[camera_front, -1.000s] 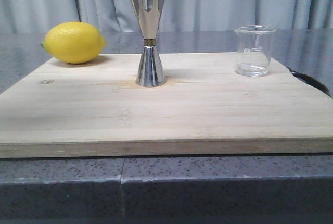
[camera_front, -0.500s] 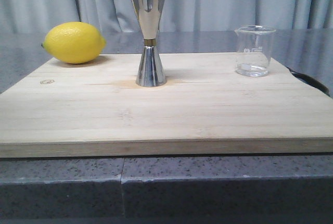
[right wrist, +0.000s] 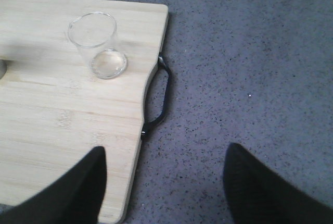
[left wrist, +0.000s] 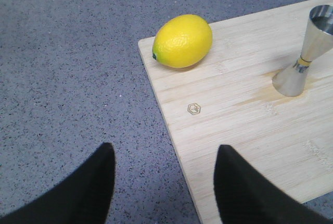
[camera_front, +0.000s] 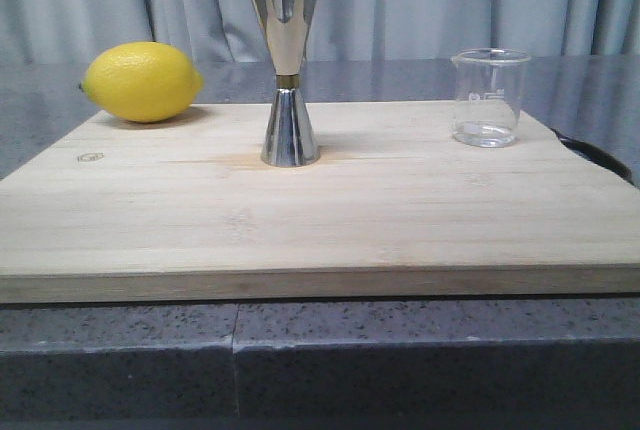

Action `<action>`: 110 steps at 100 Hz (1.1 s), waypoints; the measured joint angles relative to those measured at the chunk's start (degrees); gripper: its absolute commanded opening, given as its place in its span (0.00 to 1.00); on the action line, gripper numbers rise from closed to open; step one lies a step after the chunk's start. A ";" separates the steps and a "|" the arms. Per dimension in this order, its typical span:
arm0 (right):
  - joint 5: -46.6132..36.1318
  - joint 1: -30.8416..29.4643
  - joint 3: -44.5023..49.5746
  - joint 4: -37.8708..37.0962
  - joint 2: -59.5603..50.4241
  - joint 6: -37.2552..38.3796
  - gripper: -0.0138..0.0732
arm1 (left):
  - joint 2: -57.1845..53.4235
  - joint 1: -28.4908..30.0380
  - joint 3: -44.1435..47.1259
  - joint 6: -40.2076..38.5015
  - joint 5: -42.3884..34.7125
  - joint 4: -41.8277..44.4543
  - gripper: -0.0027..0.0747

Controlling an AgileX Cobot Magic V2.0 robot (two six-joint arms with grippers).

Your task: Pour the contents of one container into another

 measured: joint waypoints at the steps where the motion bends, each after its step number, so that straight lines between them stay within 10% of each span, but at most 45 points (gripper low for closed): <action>1: -0.10 0.00 0.00 0.00 0.00 0.00 0.43 | 0.00 0.00 0.00 0.00 0.00 0.00 0.33; 29: -0.24 0.00 0.00 0.00 0.00 0.00 0.17 | -0.09 0.00 0.13 -0.11 -0.62 0.00 0.01; 110: -1.59 0.00 0.00 0.00 0.00 0.00 0.08 | -0.09 -0.13 0.13 -0.20 -1.51 0.00 0.01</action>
